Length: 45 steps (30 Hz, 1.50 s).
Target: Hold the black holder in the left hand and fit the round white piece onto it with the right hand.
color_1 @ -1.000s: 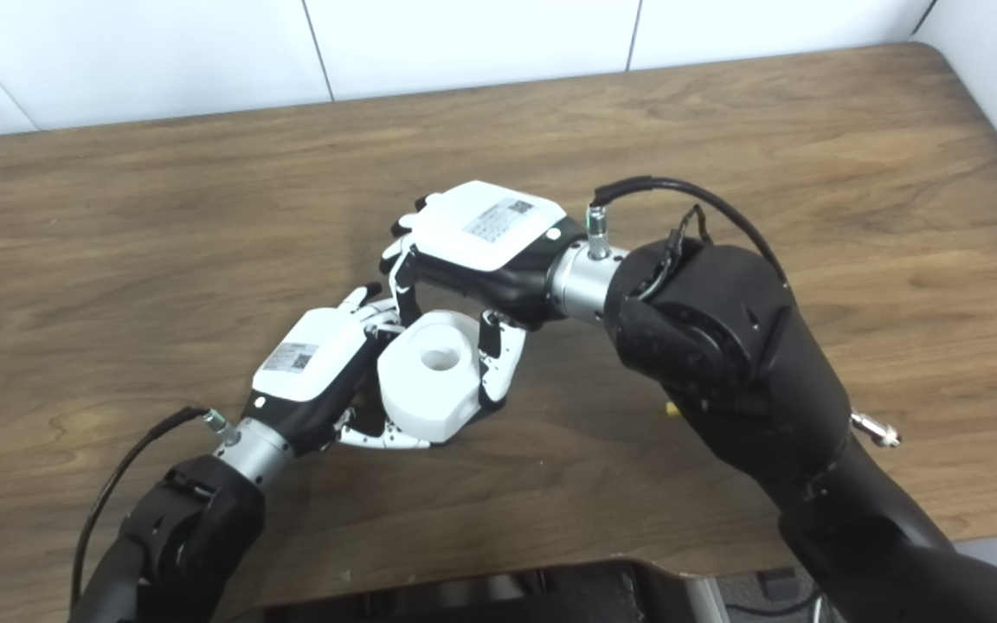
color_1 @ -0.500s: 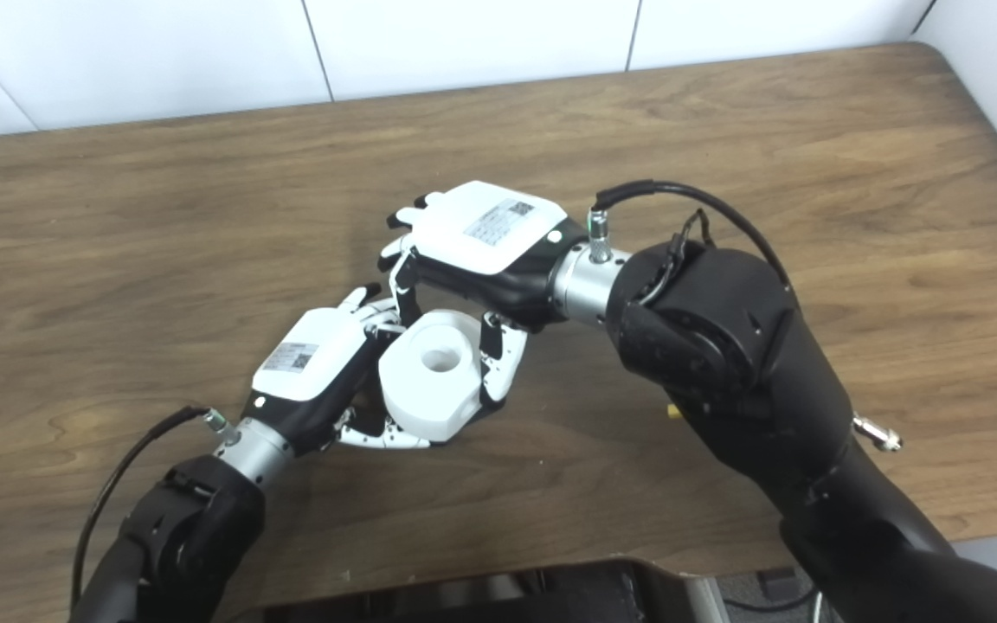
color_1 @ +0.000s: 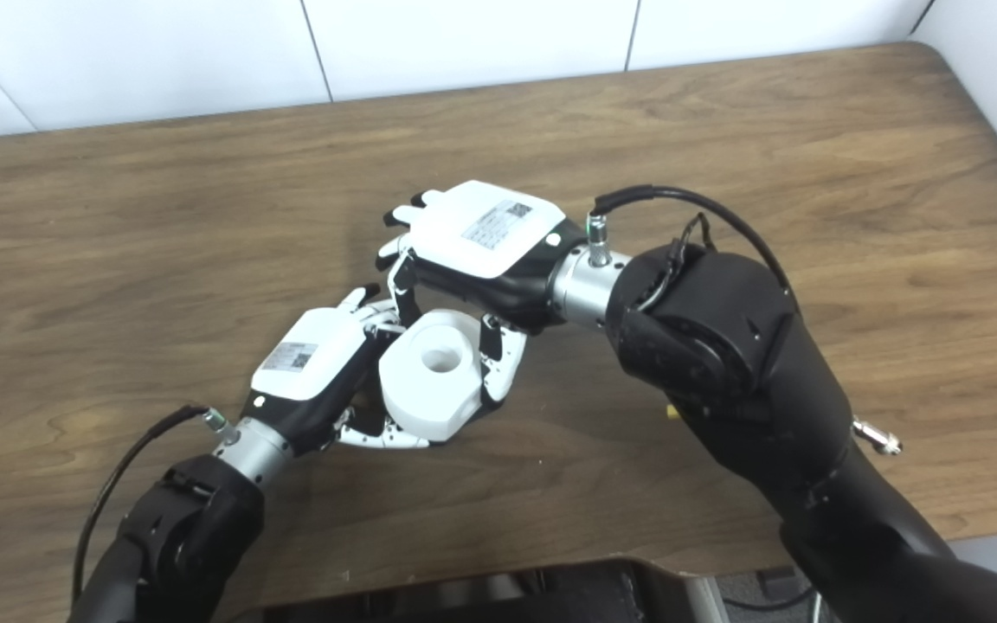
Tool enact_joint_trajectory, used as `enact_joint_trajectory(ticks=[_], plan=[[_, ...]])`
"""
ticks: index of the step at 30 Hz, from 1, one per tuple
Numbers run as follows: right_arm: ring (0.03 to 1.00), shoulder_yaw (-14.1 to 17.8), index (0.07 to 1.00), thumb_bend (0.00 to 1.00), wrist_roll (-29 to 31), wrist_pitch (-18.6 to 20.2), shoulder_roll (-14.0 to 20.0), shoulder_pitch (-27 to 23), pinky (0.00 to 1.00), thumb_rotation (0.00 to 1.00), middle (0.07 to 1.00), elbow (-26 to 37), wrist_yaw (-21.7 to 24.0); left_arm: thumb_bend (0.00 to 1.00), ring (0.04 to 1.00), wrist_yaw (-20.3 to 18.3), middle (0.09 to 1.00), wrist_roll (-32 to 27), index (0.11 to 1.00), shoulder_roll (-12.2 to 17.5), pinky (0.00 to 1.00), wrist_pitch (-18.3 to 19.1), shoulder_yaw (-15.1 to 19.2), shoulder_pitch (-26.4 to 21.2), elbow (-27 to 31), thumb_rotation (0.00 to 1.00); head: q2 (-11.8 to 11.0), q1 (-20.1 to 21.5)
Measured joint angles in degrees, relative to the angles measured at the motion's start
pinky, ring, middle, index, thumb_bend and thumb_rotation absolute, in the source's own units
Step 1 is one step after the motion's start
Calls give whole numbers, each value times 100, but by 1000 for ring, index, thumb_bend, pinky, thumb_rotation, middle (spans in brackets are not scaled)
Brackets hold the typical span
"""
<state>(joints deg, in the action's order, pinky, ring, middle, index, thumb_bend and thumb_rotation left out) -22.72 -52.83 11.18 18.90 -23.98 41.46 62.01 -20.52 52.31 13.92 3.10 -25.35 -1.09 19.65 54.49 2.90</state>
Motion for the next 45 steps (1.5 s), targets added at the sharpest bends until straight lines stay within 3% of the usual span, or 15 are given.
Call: enact_joint_trajectory(ticks=[26, 31, 38, 45], plan=[[978, -10, 484, 522, -165, -46, -185, 34, 1000, 130, 857, -114, -138, 524, 891, -40, 793, 5, 485, 1, 1000, 12, -3, -1, 18, 60, 35, 9], [975, 77, 485, 523, -118, -71, -117, 91, 1000, 130, 860, -112, -189, 524, 889, -50, 794, 7, 485, 0, 1000, 19, -5, -3, 25, 61, 35, 0], [980, 171, 485, 524, -169, -169, 245, 126, 1000, 132, 865, -237, -221, 524, 888, -51, 792, 6, 485, 2, 1000, 14, -1, -1, 31, 60, 18, 9], [984, 190, 485, 524, -156, -268, 246, 74, 1000, 132, 862, -317, -228, 524, 889, -45, 791, 7, 485, 5, 1000, 8, 0, -1, 30, 61, 9, 9]])
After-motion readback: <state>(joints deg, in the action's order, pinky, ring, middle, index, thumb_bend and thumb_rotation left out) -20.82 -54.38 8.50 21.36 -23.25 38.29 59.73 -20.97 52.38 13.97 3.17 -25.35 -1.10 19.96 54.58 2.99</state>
